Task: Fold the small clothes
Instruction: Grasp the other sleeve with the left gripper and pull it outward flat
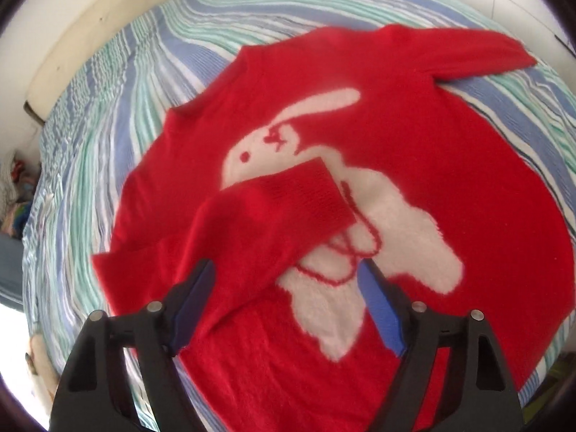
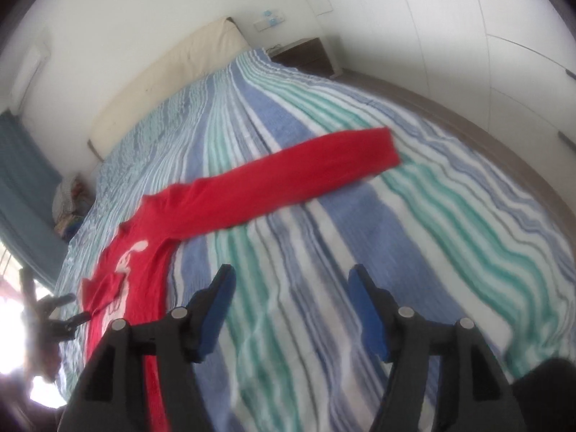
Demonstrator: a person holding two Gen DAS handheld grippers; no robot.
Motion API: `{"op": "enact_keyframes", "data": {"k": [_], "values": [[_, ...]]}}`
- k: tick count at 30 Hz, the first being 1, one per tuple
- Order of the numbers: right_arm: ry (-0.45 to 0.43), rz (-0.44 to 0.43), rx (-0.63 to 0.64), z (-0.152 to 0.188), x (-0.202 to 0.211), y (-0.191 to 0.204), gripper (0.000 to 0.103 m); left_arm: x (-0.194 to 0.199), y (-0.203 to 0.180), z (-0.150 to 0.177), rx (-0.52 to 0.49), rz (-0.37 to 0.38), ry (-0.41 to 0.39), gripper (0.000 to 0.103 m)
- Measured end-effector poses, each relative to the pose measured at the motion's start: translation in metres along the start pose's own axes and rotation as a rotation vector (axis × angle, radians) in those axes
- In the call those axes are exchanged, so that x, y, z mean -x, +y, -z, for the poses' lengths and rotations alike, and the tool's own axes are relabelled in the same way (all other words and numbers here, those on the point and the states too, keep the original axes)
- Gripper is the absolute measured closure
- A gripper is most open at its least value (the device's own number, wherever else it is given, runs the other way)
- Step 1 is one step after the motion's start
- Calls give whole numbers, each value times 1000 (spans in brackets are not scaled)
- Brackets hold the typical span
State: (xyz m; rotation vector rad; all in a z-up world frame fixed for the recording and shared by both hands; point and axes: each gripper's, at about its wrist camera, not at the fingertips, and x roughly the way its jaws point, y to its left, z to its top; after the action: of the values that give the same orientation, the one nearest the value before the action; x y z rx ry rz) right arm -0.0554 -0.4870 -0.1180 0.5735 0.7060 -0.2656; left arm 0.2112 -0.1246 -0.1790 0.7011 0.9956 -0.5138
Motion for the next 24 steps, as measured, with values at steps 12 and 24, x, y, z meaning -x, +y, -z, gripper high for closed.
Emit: {"op": "enact_keyframes", "data": {"k": [12,24], "values": [[44,-37,182,34,-20,47,38,10,84,9,412,110,-112,100],[72,-63,206,39,-32,57,38,47,328,268,1357,-331,-12,100]]}}
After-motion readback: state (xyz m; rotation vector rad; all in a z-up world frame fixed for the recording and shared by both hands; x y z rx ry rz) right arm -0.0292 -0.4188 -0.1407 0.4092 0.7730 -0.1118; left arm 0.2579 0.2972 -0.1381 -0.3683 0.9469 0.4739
